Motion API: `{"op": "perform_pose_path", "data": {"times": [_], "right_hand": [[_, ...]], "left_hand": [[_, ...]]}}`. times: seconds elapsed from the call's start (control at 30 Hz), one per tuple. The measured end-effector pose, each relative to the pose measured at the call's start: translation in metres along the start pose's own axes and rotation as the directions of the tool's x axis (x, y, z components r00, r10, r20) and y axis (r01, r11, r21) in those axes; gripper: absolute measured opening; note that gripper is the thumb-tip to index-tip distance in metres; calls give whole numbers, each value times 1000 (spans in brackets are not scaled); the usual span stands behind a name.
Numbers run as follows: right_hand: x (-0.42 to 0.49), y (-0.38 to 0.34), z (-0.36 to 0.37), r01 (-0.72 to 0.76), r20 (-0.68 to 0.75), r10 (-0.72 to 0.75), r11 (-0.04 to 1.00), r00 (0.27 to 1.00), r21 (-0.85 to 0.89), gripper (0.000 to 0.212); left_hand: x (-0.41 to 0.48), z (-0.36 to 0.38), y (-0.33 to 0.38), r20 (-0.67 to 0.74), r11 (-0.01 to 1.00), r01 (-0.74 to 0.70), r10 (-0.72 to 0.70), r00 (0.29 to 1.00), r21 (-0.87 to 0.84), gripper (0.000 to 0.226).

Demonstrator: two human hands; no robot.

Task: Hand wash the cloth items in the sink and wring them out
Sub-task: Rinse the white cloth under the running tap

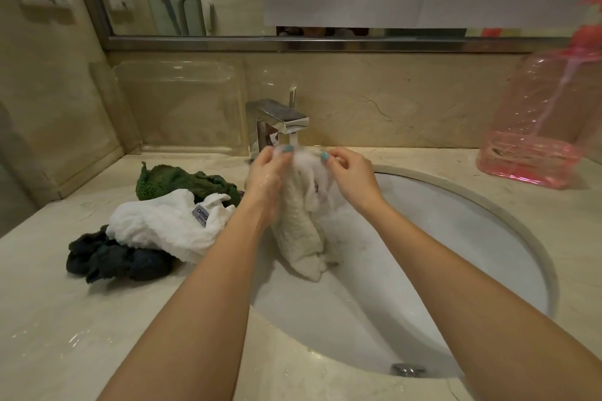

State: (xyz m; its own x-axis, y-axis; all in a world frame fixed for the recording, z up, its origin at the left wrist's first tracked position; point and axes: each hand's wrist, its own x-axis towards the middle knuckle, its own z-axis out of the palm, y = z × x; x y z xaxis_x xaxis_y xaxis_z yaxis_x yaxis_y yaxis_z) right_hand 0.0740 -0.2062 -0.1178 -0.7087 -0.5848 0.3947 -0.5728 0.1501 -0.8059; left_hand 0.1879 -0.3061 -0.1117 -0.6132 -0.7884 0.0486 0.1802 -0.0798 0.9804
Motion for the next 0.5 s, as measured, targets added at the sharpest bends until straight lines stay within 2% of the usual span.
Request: {"op": "perform_pose_path", "data": {"times": [0.07,0.13,0.2,0.27,0.33,0.43,0.5], "right_hand": [[0,-5,-1,49,-63,-55,994,997,-96,20],[0,-13,-6,92,-137,-109,988,985,-124,21],[0,-18,-9,85,-174,-86,996,981,-12,21],[1,-16,-9,-11,-167,42,983,985,183,20],[5,-12,-9,-157,-124,215,919,969,361,18],[13,-9,-13,-320,-46,407,779,912,540,17],[16,-10,-14,-358,-10,460,704,888,613,20]], "left_hand": [[1,-2,0,24,984,-133,131,991,121,13],[-3,-1,0,73,913,-250,240,968,322,24],[-1,-3,-2,85,840,-285,278,957,462,22],[1,-6,-4,107,832,-211,182,977,513,24],[1,-9,-7,154,813,-90,0,988,575,40],[-4,-10,-9,261,728,-51,-179,949,684,57],[-4,-12,-10,301,727,-11,-270,915,687,59]]}}
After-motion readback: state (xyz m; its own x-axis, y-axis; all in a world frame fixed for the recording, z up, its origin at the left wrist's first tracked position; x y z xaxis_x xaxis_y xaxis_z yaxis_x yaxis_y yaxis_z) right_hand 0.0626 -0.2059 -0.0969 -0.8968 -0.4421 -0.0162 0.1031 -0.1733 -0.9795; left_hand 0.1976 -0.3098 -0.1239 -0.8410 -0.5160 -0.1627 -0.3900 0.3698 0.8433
